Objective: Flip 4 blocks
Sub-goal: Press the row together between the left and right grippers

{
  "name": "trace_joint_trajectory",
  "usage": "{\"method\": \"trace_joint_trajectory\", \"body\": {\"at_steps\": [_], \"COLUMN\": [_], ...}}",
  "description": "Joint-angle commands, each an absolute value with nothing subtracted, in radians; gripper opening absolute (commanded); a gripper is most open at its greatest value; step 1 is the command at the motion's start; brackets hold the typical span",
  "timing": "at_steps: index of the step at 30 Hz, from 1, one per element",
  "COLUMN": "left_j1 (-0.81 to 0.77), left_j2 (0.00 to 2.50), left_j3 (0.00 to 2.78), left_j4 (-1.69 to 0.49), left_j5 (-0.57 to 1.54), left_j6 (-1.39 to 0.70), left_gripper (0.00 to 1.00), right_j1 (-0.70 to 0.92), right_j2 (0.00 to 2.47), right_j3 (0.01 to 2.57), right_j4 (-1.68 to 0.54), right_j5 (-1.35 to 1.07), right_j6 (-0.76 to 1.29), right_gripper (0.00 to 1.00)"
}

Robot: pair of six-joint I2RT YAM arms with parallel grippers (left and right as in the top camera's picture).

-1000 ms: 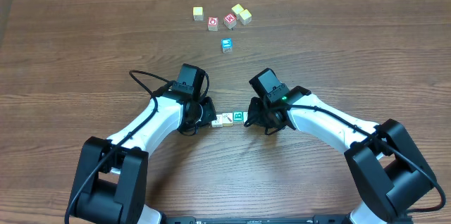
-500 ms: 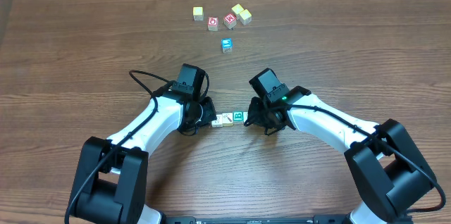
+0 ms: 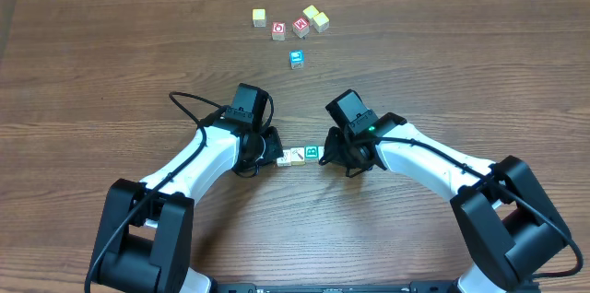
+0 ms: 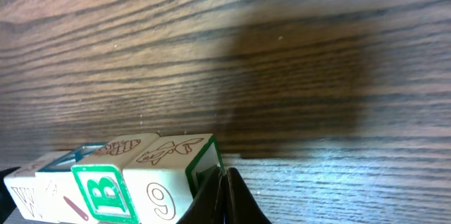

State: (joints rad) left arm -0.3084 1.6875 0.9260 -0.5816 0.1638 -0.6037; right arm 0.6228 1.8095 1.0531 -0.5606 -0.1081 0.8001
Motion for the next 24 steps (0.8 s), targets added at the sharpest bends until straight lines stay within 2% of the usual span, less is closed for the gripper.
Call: {"method": "trace_joint_trajectory", "body": {"at_steps": [1,24], "left_j1": [-0.315,-0.315], "left_j2": [1.697,1.697], "left_j3": [0.916,0.916], "left_j4": [-0.576,-0.496], "left_j5": [0.155,0.149], "left_j6": [-0.606,-0.598], "left_gripper": [0.04,0.04], "right_j1": [0.641,0.672], "right_j2": [1.811,1.811], "right_j3": [1.044,1.044], "right_j4": [-0.551,-0.547], "right_j5": [-0.114,-0.115], "right_j6": [0.808,0.859], "right_gripper": [0.04,0.04]}}
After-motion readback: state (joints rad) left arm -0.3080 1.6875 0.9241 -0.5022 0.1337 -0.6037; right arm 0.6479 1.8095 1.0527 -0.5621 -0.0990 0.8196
